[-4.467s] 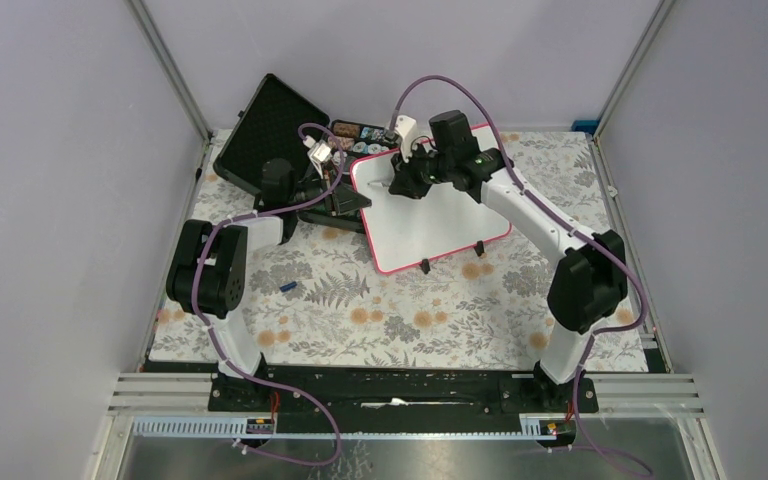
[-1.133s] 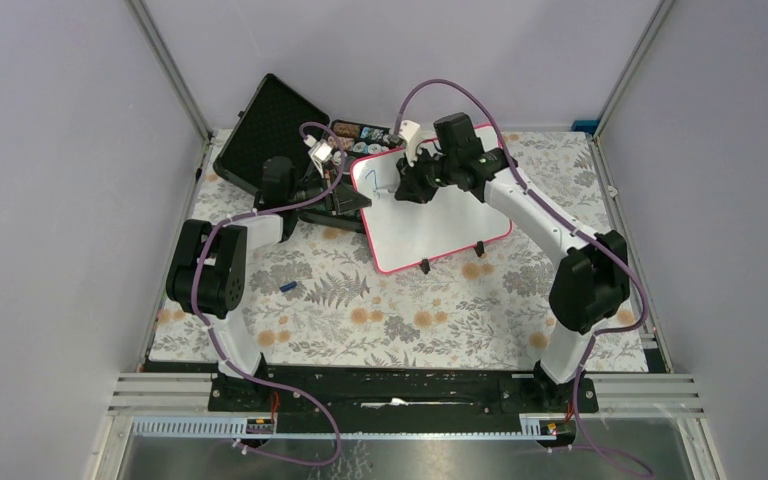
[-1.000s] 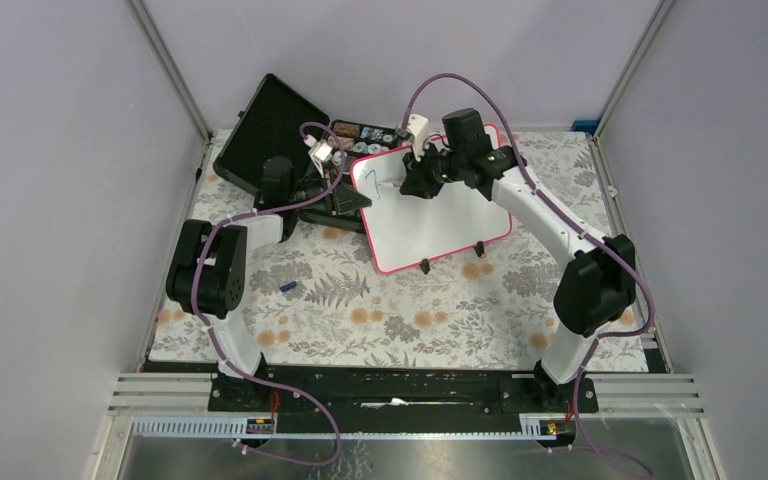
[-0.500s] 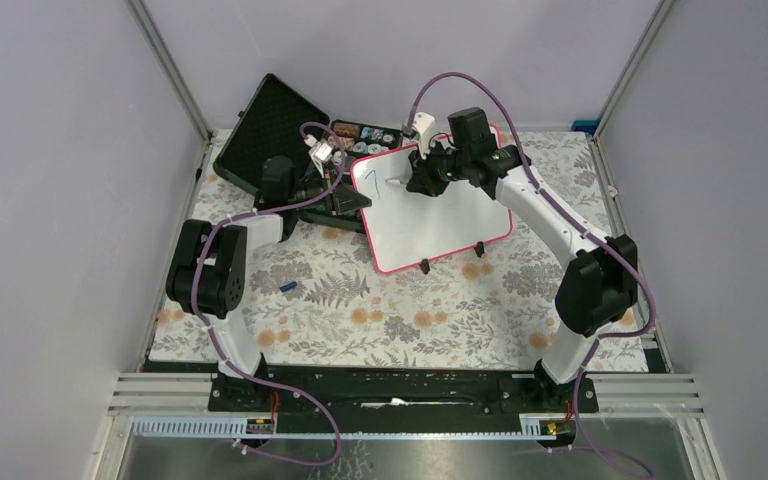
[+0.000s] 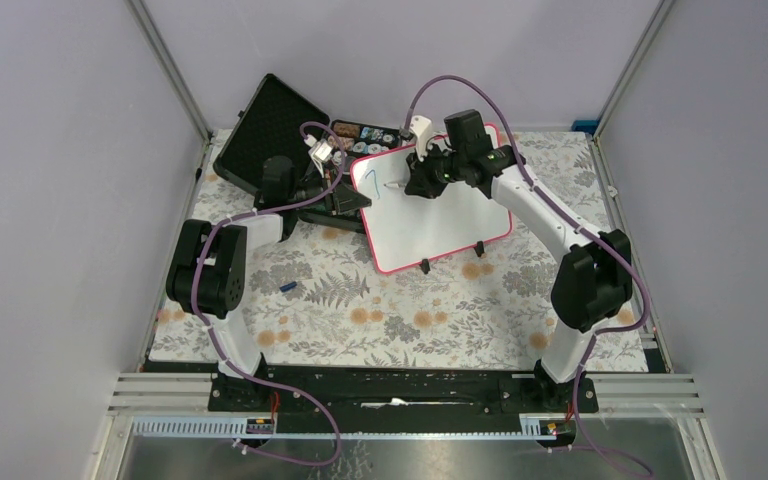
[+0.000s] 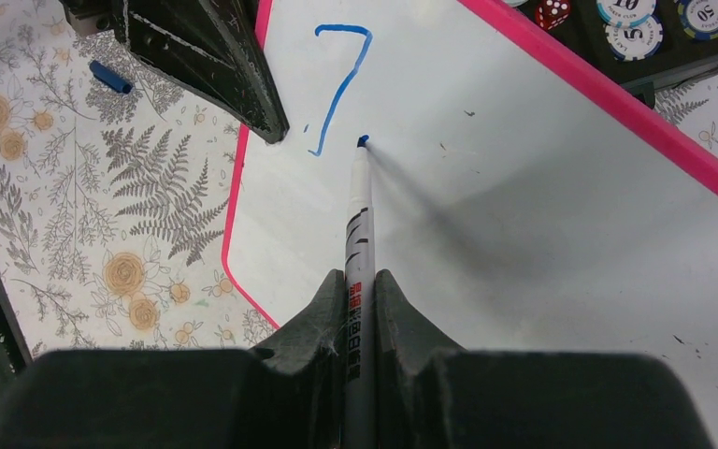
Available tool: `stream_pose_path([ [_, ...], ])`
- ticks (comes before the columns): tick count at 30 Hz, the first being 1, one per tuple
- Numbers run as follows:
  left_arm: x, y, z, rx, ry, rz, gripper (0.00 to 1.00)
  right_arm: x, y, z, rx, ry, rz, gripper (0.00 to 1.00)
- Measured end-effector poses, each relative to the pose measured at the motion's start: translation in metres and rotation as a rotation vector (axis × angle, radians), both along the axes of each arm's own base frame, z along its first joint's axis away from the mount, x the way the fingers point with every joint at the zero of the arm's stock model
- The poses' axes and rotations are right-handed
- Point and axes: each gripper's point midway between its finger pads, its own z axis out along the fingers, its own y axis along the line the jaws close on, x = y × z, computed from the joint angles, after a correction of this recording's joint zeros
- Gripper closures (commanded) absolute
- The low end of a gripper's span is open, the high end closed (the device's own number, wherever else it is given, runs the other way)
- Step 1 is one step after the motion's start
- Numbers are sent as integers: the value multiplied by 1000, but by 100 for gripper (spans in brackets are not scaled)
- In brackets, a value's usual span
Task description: Write a sentence on the whiteboard
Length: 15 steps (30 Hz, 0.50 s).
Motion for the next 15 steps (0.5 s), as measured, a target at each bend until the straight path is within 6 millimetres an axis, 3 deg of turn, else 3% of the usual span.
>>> stream_pose_path([
  [15,0,0,0,1,3,0,100,-3,5,-2,-2,1,28,100],
])
